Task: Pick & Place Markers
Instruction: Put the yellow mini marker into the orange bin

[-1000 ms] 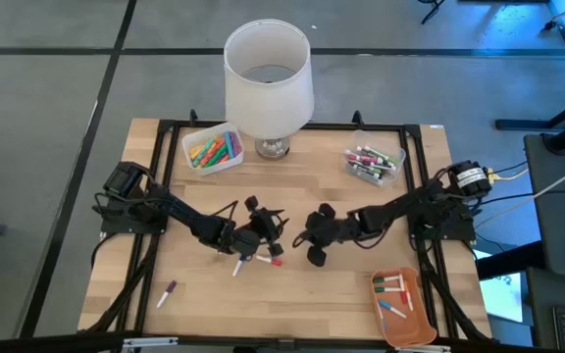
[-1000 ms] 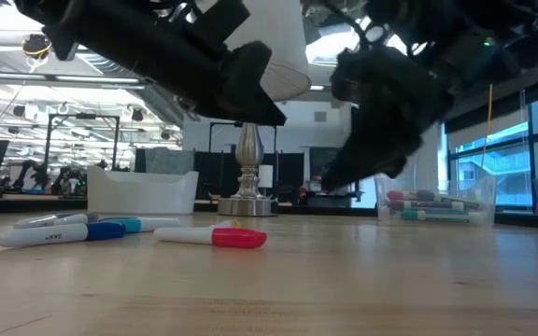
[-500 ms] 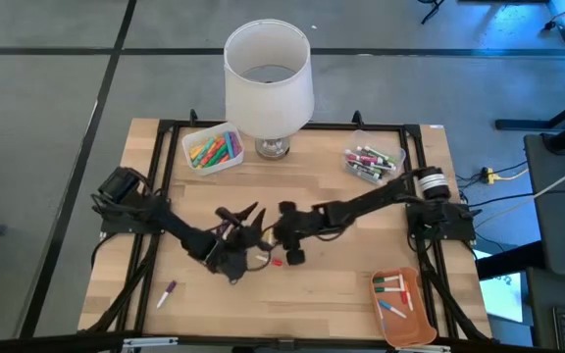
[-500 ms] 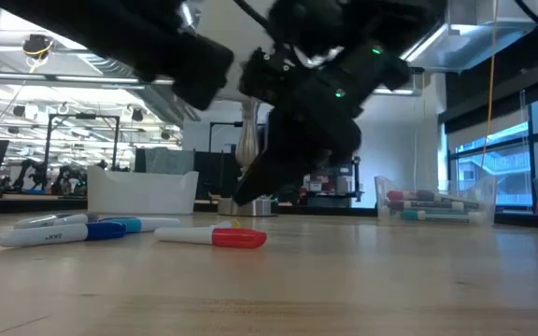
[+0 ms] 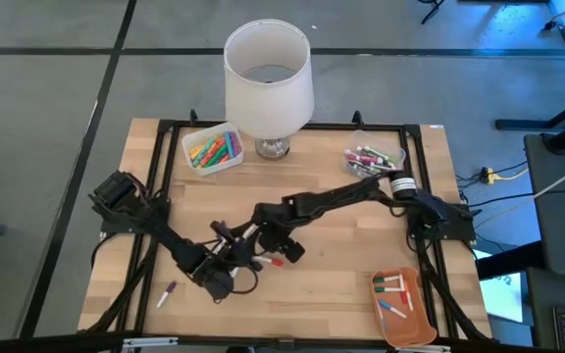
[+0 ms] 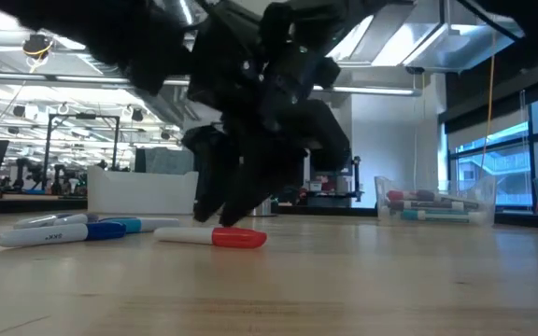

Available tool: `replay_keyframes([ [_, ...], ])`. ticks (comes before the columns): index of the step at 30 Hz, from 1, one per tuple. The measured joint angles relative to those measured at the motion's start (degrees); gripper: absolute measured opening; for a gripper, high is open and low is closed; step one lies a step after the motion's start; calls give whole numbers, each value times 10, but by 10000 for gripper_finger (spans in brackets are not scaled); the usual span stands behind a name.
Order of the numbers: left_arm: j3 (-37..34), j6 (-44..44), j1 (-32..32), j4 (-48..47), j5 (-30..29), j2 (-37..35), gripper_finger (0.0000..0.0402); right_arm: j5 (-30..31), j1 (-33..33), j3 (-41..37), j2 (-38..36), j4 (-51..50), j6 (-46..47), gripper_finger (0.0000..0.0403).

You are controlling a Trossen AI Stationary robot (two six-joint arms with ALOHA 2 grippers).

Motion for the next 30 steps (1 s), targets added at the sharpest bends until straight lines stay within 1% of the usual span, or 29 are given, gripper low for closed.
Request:
replay_keyframes([
  [2, -2, 15, -7, -8, -5, 2, 125, 12, -4, 23, 17, -36, -16, 188],
  [3, -2, 19, -9, -6, -4, 2, 125, 28, -5, 29, 21, -53, -22, 188],
  [6, -2, 21, -14, -21, 2, 2, 125, 76, -8, 32, 28, -76, -27, 186],
  [8, -1, 22, -16, -25, -2, 1, 125, 87, -12, 32, 28, -92, -17, 175],
  [11, 1, 23, -16, -33, -1, -1, 125, 86, -13, 32, 29, -108, 4, 135],
  [16, 1, 25, -15, -41, -1, -1, 125, 65, -15, 32, 29, -133, 35, 32],
  [20, 1, 25, -15, -42, -1, -1, 125, 67, -15, 31, 30, -177, 95, 30],
  [24, 1, 25, -15, -32, 4, -1, 125, 84, -12, 30, 28, -199, 146, 36],
  [28, 1, 24, 1, 38, 37, -1, 125, 67, 2, 27, 11, -199, 155, 32],
  [30, 1, 18, 16, 70, 51, -2, 125, 74, 11, 24, -1, -188, 159, 32],
])
